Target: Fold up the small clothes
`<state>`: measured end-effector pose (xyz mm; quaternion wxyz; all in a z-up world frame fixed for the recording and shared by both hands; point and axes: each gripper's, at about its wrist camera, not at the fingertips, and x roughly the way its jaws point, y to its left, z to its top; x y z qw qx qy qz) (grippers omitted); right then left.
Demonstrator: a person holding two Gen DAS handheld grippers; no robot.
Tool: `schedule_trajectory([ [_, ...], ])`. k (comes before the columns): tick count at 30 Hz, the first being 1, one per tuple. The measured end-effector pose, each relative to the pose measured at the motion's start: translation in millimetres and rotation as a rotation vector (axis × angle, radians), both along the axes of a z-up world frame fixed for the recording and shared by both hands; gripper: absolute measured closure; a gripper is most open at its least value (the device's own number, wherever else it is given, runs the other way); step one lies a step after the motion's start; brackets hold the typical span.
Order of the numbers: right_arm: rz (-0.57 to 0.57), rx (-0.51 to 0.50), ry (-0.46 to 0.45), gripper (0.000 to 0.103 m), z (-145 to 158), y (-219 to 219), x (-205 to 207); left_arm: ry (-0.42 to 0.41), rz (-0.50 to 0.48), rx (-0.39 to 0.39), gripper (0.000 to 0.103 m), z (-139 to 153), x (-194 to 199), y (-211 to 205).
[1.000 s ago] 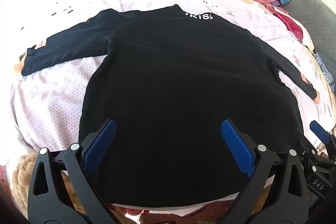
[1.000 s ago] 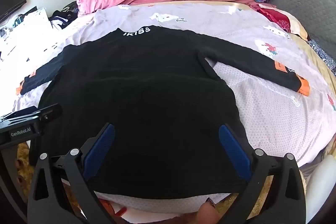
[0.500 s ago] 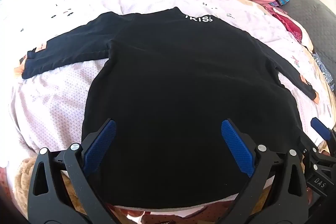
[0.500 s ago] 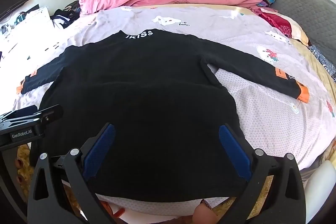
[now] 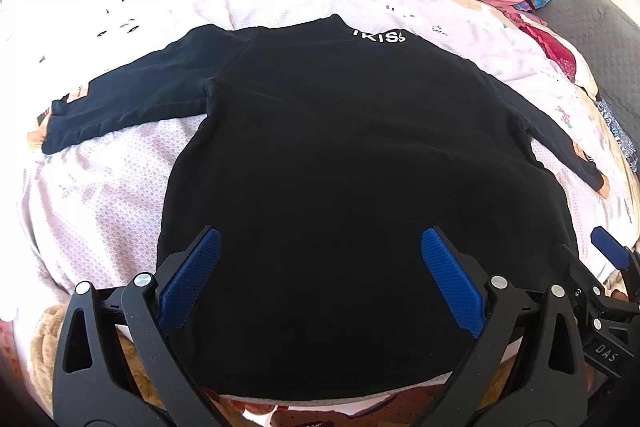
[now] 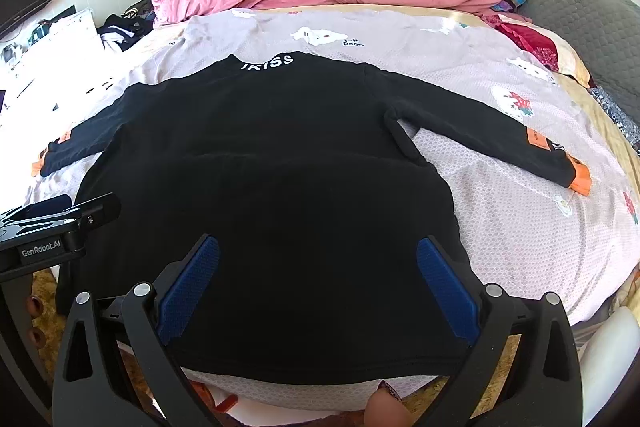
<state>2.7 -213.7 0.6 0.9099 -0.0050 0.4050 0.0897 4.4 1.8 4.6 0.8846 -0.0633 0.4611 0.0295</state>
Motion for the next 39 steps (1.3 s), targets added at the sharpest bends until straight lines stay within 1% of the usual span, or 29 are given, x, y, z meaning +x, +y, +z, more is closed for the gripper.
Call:
schedule_trajectory([
  [8, 0.004, -0.021, -0.005, 0.004, 0.3, 2.7, -0.7, 0.003, -0.001, 0.0, 0.009, -0.3, 0.0, 0.8],
  [39, 0.0, -0.023, -0.023, 0.004, 5.6, 2.2, -3.4, -0.003, 0.005, 0.011, 0.009, 2.9, 2.9, -2.7],
])
